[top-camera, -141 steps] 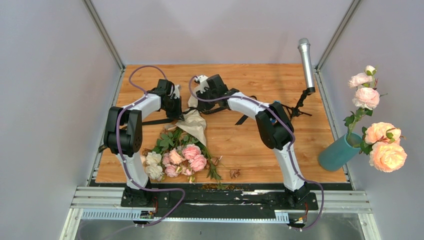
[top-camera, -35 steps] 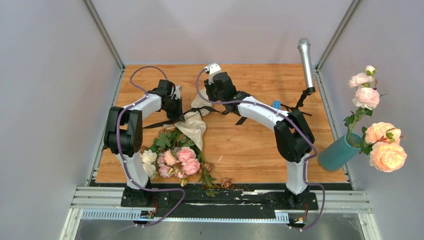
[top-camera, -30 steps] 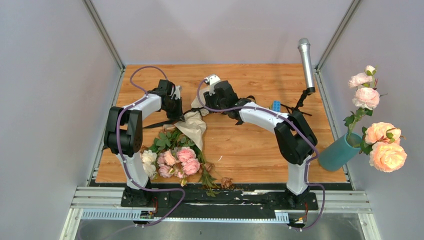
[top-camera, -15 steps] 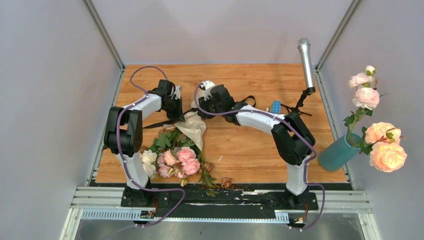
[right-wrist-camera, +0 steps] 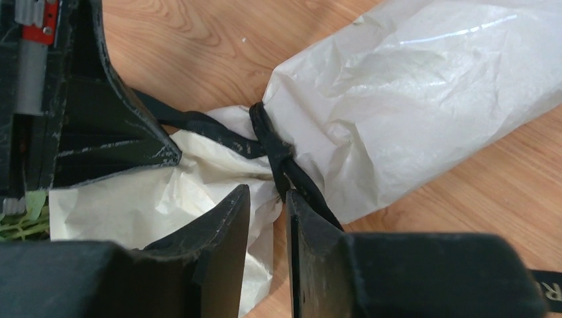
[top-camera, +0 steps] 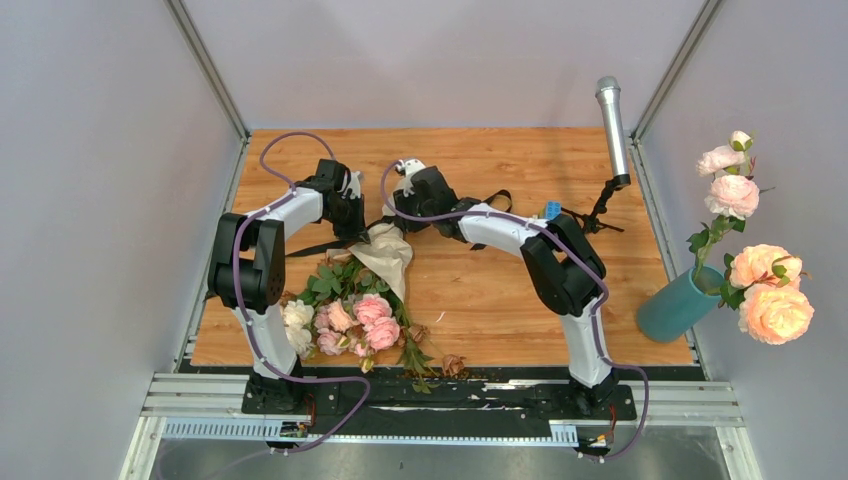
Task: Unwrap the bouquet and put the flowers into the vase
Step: Untie the ribbon from the wrapping paper.
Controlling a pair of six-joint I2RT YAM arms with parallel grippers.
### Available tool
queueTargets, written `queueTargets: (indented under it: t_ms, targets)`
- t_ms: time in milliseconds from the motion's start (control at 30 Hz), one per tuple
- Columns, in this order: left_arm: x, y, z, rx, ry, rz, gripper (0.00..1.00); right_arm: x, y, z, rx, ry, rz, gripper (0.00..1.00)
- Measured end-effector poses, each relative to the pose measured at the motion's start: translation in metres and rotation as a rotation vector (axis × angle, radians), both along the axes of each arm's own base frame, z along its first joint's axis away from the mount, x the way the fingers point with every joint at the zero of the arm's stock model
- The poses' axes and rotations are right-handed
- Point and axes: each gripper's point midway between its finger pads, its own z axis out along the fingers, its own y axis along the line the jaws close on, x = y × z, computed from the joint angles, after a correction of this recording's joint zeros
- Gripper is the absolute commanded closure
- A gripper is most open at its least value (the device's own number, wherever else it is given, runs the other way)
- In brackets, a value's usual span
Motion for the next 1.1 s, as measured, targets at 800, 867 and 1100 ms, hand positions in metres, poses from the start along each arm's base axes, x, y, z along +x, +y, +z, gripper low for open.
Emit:
queueTargets:
  t_ms: [800,867,1100]
  targets:
    - [0.000,0.000,0.000,0.000,0.000,0.000,1.00,0.014,-0.004,-0.024,-0.067,-0.005,-0.047,1.00]
    - [0.000,0.000,0.000,0.000,0.000,0.000,1.00,0.012,-0.010,-0.030,-0.086,-0.007,-0.061,1.00]
    - [0.000,0.000,0.000,0.000,0.000,0.000,1.00,-0.003,-0.029,-0.041,-0.142,-0.006,-0.083,1.00]
